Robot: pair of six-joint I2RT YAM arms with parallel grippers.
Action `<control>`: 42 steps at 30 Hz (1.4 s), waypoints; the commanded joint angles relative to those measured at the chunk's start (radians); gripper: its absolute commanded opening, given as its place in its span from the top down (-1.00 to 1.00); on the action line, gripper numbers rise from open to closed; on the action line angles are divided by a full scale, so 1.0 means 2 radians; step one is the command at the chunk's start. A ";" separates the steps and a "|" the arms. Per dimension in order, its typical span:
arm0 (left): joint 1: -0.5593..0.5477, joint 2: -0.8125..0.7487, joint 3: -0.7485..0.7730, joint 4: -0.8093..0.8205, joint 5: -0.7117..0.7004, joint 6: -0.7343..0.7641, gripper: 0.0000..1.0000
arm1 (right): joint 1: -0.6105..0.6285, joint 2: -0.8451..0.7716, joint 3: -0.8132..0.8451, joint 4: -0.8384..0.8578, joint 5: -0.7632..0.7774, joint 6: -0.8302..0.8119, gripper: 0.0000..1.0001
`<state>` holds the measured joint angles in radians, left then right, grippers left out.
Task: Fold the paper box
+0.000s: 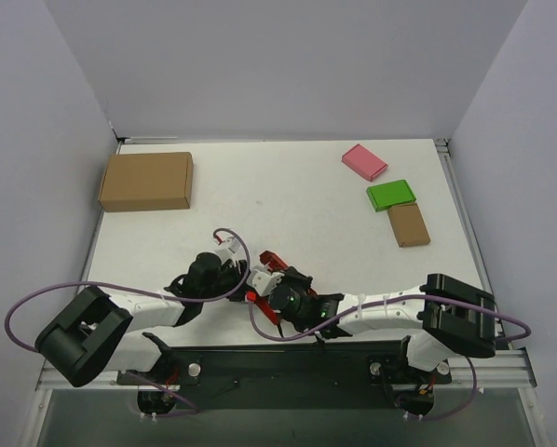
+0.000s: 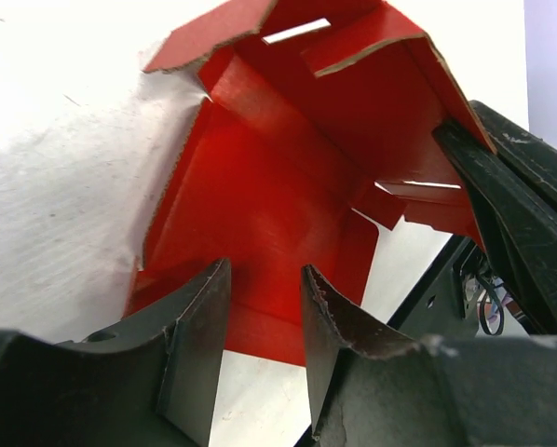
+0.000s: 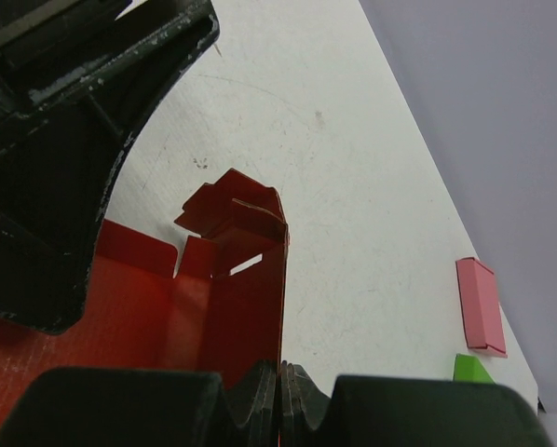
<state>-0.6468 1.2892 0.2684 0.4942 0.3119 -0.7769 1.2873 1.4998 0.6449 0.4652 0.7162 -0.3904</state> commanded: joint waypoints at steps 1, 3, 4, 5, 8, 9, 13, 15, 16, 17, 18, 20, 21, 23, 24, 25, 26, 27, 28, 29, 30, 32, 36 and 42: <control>-0.014 0.023 -0.008 0.077 0.008 -0.015 0.10 | 0.011 0.012 0.016 -0.002 0.025 0.026 1.00; -0.016 0.033 -0.017 0.089 0.009 -0.019 0.10 | 0.016 0.017 0.017 -0.014 0.026 0.036 1.00; -0.016 0.041 -0.021 0.097 0.011 -0.024 0.10 | 0.018 0.019 0.018 -0.017 0.030 0.040 1.00; -0.017 0.046 -0.023 0.102 0.014 -0.026 0.10 | 0.024 0.022 0.019 -0.020 0.032 0.048 1.00; -0.020 0.059 -0.032 0.116 0.016 -0.032 0.11 | 0.031 0.024 0.020 -0.039 0.033 0.069 1.00; -0.021 0.060 -0.033 0.118 0.017 -0.032 0.11 | 0.034 0.024 0.021 -0.043 0.033 0.075 1.00; -0.023 0.061 -0.033 0.123 0.018 -0.031 0.11 | 0.041 0.026 0.024 -0.063 0.029 0.104 1.00; -0.023 0.056 -0.032 0.122 0.019 -0.030 0.11 | 0.042 0.027 0.023 -0.071 0.028 0.118 1.00; -0.023 0.047 -0.030 0.115 0.019 -0.026 0.11 | 0.042 0.026 0.023 -0.073 0.028 0.121 1.00; -0.023 0.041 -0.028 0.110 0.019 -0.024 0.11 | 0.042 0.023 0.020 -0.075 0.030 0.123 1.00; -0.023 0.033 -0.025 0.102 0.023 -0.021 0.11 | 0.042 0.020 0.019 -0.075 0.032 0.124 1.00; -0.023 0.001 -0.013 0.060 0.020 -0.001 0.09 | 0.039 0.006 0.017 -0.075 0.029 0.124 1.00; -0.023 -0.014 -0.008 0.041 0.014 0.007 0.07 | 0.037 0.001 0.014 -0.076 0.027 0.124 1.00; -0.023 -0.061 0.009 -0.020 0.004 0.038 0.04 | 0.028 -0.017 0.010 -0.076 0.016 0.124 1.00; -0.023 -0.078 0.015 -0.042 -0.006 0.049 0.00 | 0.025 -0.023 0.006 -0.075 0.012 0.125 1.00; -0.022 -0.108 0.024 -0.082 -0.021 0.071 -0.02 | 0.021 -0.029 0.004 -0.075 0.003 0.125 1.00; -0.021 -0.121 0.036 -0.098 -0.028 0.080 -0.05 | 0.015 -0.039 0.001 -0.075 0.000 0.124 1.00; -0.020 -0.134 0.044 -0.113 -0.034 0.088 -0.09 | 0.013 -0.043 -0.003 -0.073 -0.001 0.123 1.00; -0.019 -0.150 0.051 -0.133 -0.042 0.097 -0.15 | 0.011 -0.049 -0.006 -0.072 -0.007 0.121 1.00; -0.018 -0.154 0.058 -0.139 -0.044 0.100 -0.19 | 0.008 -0.052 -0.009 -0.068 -0.009 0.118 1.00; -0.018 -0.156 0.070 -0.143 -0.045 0.102 -0.22 | 0.007 -0.054 -0.012 -0.066 -0.011 0.117 1.00; -0.018 -0.150 0.085 -0.145 -0.042 0.124 -0.29 | 0.001 -0.062 -0.018 -0.064 -0.022 0.118 1.00; -0.018 -0.120 0.117 -0.160 -0.037 0.188 -0.32 | -0.006 -0.077 -0.025 -0.064 -0.044 0.124 1.00; -0.019 -0.089 0.124 -0.133 -0.026 0.246 -0.31 | -0.024 -0.108 -0.038 -0.063 -0.088 0.135 1.00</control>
<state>-0.6853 1.0946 0.4919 0.2020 0.2436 -0.3923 1.2617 1.3392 0.5873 0.3450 0.6025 -0.1501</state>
